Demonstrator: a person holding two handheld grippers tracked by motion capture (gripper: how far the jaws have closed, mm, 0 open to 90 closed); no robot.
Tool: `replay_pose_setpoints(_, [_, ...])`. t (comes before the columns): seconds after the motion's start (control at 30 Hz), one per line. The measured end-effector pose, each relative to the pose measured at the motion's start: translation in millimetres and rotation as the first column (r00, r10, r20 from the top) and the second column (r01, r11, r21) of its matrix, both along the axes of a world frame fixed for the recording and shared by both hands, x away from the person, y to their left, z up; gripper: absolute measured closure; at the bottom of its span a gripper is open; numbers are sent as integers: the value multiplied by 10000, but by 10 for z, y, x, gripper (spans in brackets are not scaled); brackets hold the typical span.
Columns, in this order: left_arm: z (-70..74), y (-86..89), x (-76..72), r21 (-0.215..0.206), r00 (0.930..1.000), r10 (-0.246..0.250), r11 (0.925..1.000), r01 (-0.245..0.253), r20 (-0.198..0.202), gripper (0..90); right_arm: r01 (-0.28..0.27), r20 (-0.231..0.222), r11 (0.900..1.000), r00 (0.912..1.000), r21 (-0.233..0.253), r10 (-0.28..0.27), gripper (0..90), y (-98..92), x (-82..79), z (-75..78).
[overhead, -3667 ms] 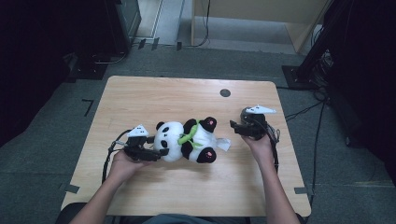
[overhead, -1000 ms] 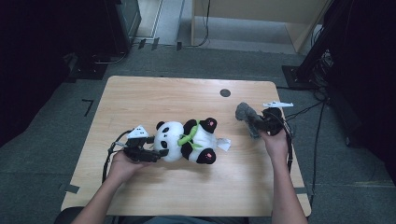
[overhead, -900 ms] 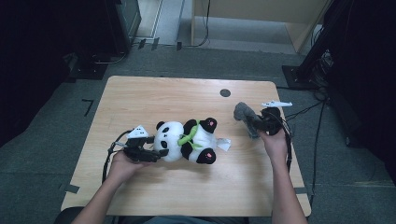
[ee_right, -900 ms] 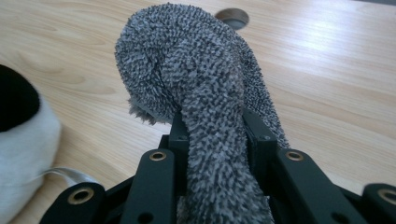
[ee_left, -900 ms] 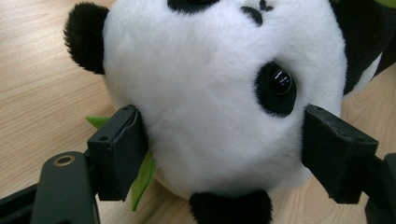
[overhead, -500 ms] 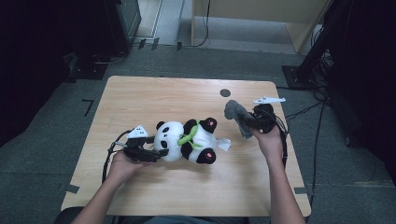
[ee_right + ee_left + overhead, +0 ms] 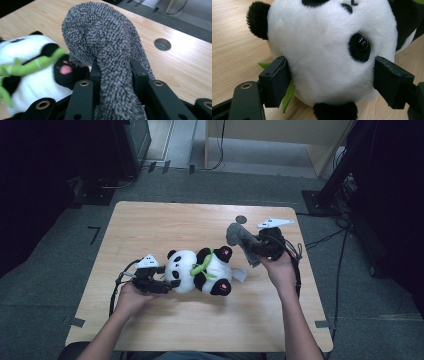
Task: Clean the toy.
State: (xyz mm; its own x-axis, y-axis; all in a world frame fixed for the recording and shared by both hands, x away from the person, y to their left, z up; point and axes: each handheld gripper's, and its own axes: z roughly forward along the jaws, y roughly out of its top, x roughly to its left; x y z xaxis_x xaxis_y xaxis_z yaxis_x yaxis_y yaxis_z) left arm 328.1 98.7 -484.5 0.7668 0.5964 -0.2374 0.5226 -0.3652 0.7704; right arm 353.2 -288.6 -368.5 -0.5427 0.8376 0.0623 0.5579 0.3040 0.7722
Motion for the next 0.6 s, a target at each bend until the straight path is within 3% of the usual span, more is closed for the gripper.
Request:
replay_pose_setpoints(0.27, [-4, 4, 2, -102, 10000, 36, 9999, -37, -51, 207, -727, 13, 9972, 9973, -173, 728, 696, 335, -10, 98])
replay_pose_setpoints(0.37, [-3, 4, -1, -92, 10000, 43, 9999, -43, -41, 208, -1025, 21, 9932, 9947, -548, 1028, 696, 482, 22, 156])
replay_pose_setpoints(0.6, [-3, 5, -1, -113, 10000, 43, 9999, -43, -31, 208, -1840, -122, 9822, 9829, -389, 1837, 696, 836, 154, 275])
